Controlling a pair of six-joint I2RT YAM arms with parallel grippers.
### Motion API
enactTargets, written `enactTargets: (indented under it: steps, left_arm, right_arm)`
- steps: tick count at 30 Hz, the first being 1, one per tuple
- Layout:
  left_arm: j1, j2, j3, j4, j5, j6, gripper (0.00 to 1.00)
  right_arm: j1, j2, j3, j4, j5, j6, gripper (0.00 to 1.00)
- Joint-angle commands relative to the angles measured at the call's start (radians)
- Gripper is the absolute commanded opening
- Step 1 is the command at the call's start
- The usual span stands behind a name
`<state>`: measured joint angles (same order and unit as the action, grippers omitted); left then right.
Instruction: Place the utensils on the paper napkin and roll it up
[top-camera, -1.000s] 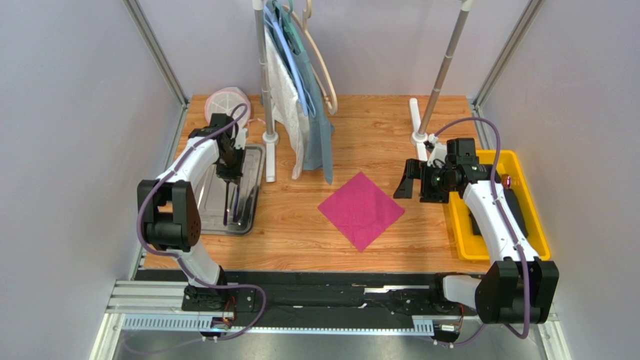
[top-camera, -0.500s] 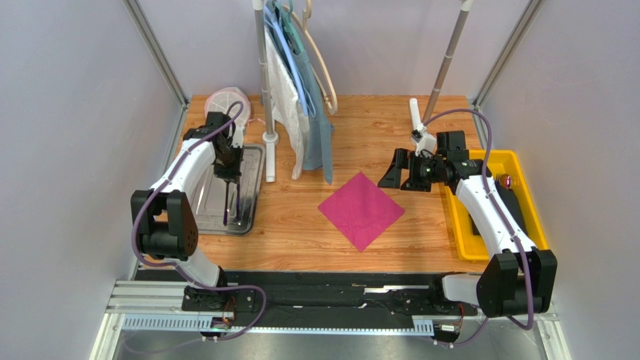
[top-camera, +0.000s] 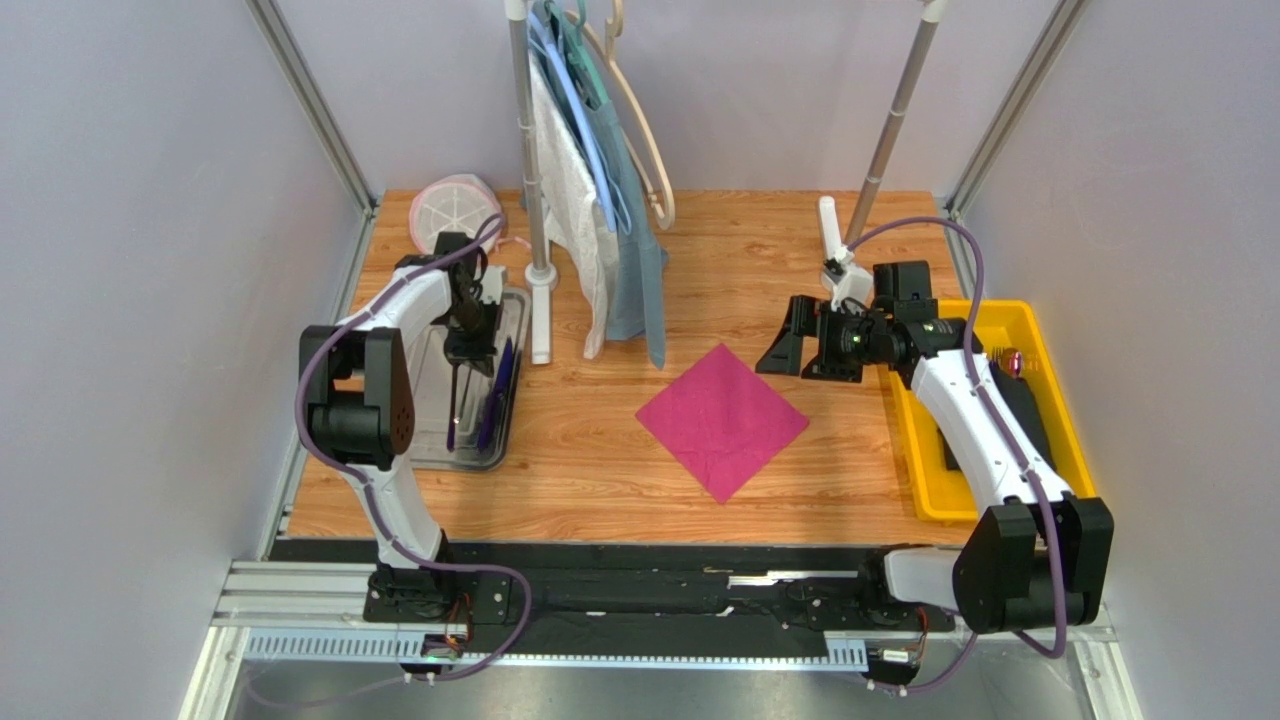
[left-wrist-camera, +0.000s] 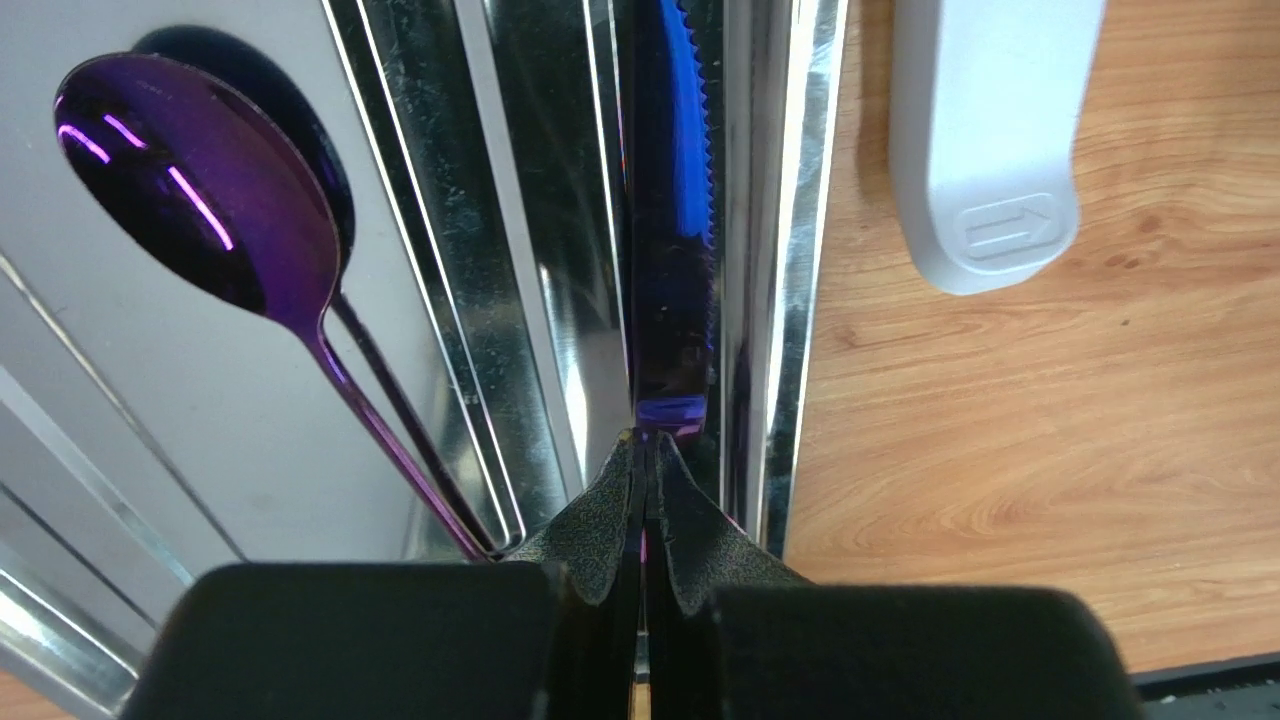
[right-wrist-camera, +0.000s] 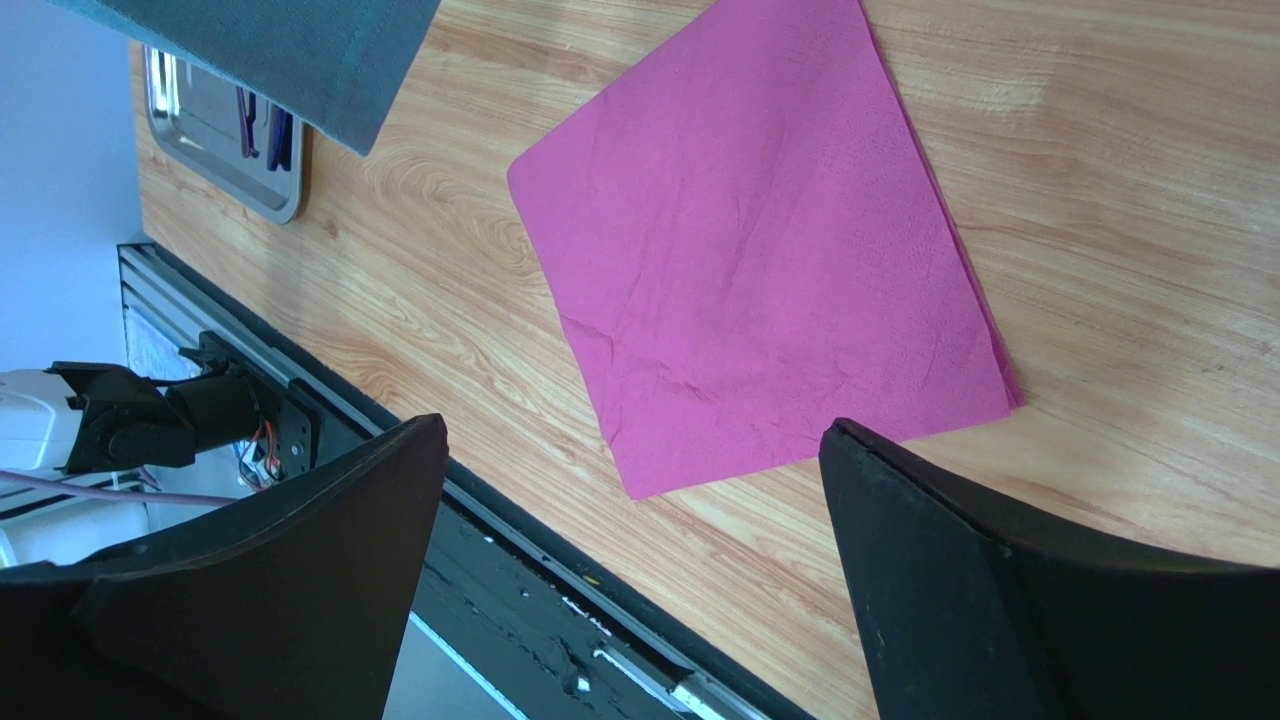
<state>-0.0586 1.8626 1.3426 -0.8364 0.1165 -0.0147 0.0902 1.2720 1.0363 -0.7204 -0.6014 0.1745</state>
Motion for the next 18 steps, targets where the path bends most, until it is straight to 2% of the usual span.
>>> enactTargets:
  steps: [1, 6, 7, 10, 11, 18]
  left_arm:
    - [-0.004, -0.028, 0.041, 0.011, 0.048, -0.017, 0.0]
    - [-0.006, -0.036, 0.03, -0.024, 0.051, -0.001, 0.02]
    - [-0.006, -0.039, 0.024, -0.03, 0.052, 0.002, 0.12]
    - [-0.006, -0.055, -0.016, -0.046, 0.037, 0.012, 0.28]
    - [-0.007, -0.06, -0.026, -0.047, 0.025, 0.013, 0.31]
    - [-0.038, -0.051, -0.071, -0.043, -0.029, 0.01, 0.31]
  right_arm:
    - [0.002, -0.023, 0.004, 0.022, 0.006, -0.012, 1.0]
    - [0.002, -0.023, 0.002, 0.009, 0.009, -0.018, 1.0]
    - [0.003, -0.025, 0.004, 0.007, 0.014, -0.023, 1.0]
    - [0.002, -0.033, 0.005, -0.007, 0.025, -0.032, 1.0]
    - [0.003, -0.034, 0.004, -0.008, 0.028, -0.033, 1.0]
    - [0.002, -0.04, -0.004, -0.013, 0.038, -0.03, 1.0]
